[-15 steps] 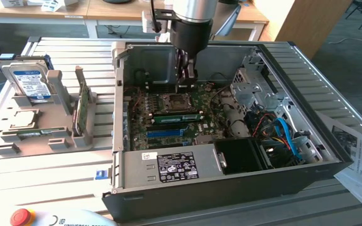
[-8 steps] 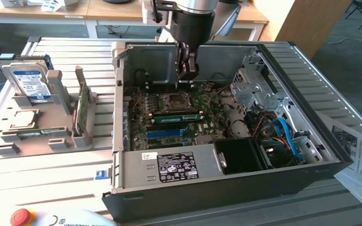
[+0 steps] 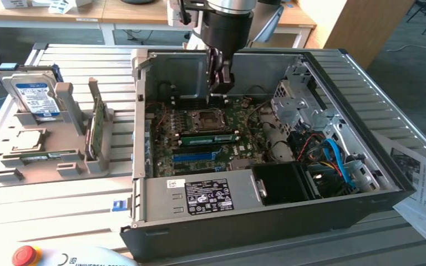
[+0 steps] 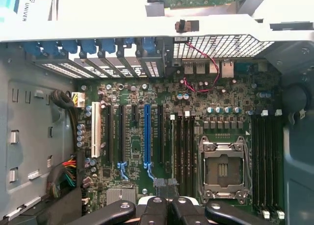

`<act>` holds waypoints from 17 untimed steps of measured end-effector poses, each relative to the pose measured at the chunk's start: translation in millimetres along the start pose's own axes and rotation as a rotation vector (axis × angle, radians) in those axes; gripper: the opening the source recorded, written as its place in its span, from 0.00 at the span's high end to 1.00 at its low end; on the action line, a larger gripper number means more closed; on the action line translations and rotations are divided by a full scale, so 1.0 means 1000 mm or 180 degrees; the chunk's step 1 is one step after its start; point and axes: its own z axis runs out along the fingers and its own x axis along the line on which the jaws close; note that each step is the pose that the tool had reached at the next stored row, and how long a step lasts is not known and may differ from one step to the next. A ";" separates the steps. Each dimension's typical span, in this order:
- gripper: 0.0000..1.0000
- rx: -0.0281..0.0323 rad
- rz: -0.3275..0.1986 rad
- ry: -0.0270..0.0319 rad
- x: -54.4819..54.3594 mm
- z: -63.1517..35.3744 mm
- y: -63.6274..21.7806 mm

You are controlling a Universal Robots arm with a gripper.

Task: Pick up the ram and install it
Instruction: 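Press down the ram until it locks into place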

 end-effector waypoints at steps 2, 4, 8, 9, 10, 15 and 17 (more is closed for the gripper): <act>0.89 0.0009 0.0000 -0.0011 0.000 -0.0001 -0.0001; 0.89 0.0017 0.0000 -0.0021 0.000 0.0000 0.0001; 0.89 0.0028 0.0001 -0.0034 0.000 0.0000 0.0001; 0.89 0.0028 0.0001 -0.0034 0.000 0.0000 0.0001; 0.89 0.0029 0.0001 -0.0035 0.000 0.0000 0.0001; 0.89 0.0030 0.0001 -0.0034 0.001 -0.0002 -0.0029; 0.89 0.0030 0.0001 -0.0034 0.001 -0.0003 -0.0059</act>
